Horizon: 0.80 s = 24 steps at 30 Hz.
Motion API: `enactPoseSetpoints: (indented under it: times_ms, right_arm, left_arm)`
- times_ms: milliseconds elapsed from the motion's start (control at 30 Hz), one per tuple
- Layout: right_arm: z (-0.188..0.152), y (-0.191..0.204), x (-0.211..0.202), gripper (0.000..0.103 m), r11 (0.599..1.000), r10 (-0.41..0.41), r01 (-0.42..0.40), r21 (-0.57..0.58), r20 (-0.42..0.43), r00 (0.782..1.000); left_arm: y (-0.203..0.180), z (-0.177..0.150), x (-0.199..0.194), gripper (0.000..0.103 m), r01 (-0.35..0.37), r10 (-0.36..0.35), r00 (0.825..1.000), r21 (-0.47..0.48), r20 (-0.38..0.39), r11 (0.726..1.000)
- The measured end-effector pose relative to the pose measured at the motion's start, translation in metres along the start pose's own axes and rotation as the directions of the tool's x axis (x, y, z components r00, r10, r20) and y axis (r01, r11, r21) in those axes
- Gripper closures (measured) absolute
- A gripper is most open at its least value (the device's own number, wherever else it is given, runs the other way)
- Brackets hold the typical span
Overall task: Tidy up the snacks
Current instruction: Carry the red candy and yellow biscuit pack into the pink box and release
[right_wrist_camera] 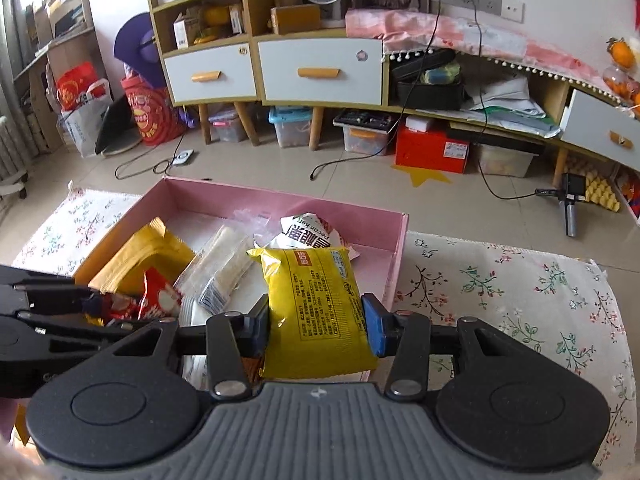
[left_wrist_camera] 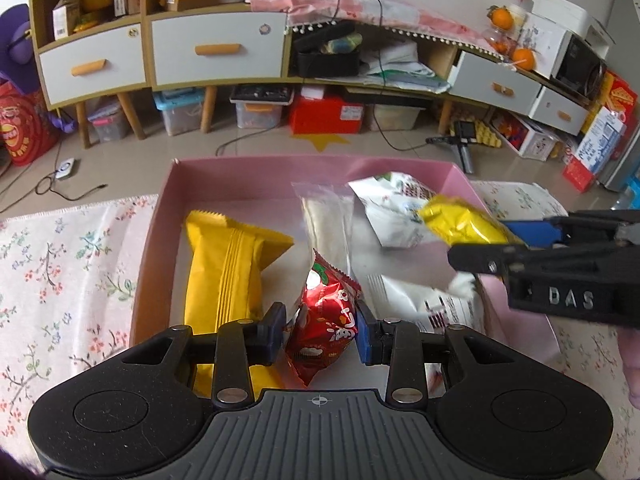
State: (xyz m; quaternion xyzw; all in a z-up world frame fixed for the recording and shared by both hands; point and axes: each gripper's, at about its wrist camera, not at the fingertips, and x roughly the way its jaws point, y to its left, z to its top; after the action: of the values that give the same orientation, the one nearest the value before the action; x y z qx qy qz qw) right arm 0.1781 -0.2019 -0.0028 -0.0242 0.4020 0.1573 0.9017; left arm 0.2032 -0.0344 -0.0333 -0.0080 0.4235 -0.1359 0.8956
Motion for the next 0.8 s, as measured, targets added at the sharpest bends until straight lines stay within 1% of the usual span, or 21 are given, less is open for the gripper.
enactPoseSetpoints:
  times_ms: [67, 133, 200, 233, 300, 333, 367, 433, 500, 567, 733, 800]
  right_arm:
    - [0.003, 0.001, 0.0, 0.06, 1.0, 0.001, -0.001, -0.01, -0.013, 1.0]
    - [0.004, 0.002, -0.002, 0.061, 1.0, 0.024, -0.024, -0.012, -0.019, 1.0]
    - [0.005, 0.004, -0.002, 0.06, 0.999, 0.04, -0.04, -0.012, -0.016, 0.999]
    - [0.005, 0.005, -0.003, 0.059, 0.999, 0.035, -0.035, -0.017, -0.013, 0.999]
    - [0.007, 0.006, -0.003, 0.056, 1.0, 0.023, -0.023, -0.012, -0.008, 1.0]
    - [0.007, 0.005, -0.004, 0.052, 1.0, 0.024, -0.024, -0.003, -0.005, 1.0]
    - [0.008, 0.004, -0.006, 0.045, 1.0, 0.029, -0.029, 0.007, -0.003, 1.0]
    - [0.008, 0.001, -0.009, 0.039, 0.999, 0.031, -0.031, 0.022, 0.005, 1.0]
    - [0.009, -0.001, -0.013, 0.039, 0.999, 0.022, -0.023, 0.031, 0.009, 1.0]
    - [0.01, -0.002, -0.017, 0.037, 0.999, 0.02, -0.021, 0.045, 0.012, 1.0]
    - [0.012, 0.0, -0.028, 0.036, 0.999, 0.015, -0.016, 0.042, 0.014, 1.0]
    - [0.011, 0.001, -0.031, 0.034, 0.999, 0.014, -0.015, 0.036, 0.015, 1.0]
  left_arm:
    - [0.001, 0.004, 0.001, 0.07, -0.004, 0.004, 1.0, -0.011, 0.006, 1.0]
    - [0.001, 0.006, 0.001, 0.069, -0.003, 0.003, 1.0, -0.012, 0.01, 1.0]
    - [0.001, 0.006, 0.001, 0.066, -0.002, 0.002, 1.0, -0.01, 0.014, 1.0]
    - [0.002, 0.006, 0.0, 0.066, 0.004, -0.004, 1.0, -0.012, 0.016, 1.0]
    - [0.004, 0.005, -0.001, 0.058, 0.007, -0.006, 1.0, -0.017, 0.016, 1.0]
    - [0.004, 0.005, -0.002, 0.055, 0.016, -0.016, 1.0, -0.015, 0.02, 1.0]
    - [0.004, 0.005, -0.003, 0.052, 0.024, -0.023, 0.999, -0.014, 0.022, 1.0]
    - [0.002, 0.005, -0.006, 0.048, 0.023, -0.023, 0.999, -0.005, 0.023, 1.0]
    - [-0.002, 0.005, -0.009, 0.038, 0.026, -0.026, 0.999, 0.006, 0.028, 1.0]
    - [-0.006, 0.005, -0.014, 0.032, 0.033, -0.033, 0.999, 0.012, 0.035, 0.999]
    - [-0.01, 0.003, -0.025, 0.029, 0.042, -0.043, 0.999, 0.026, 0.031, 0.999]
    - [-0.011, 0.0, -0.032, 0.024, 0.044, -0.044, 0.998, 0.026, 0.033, 0.999]
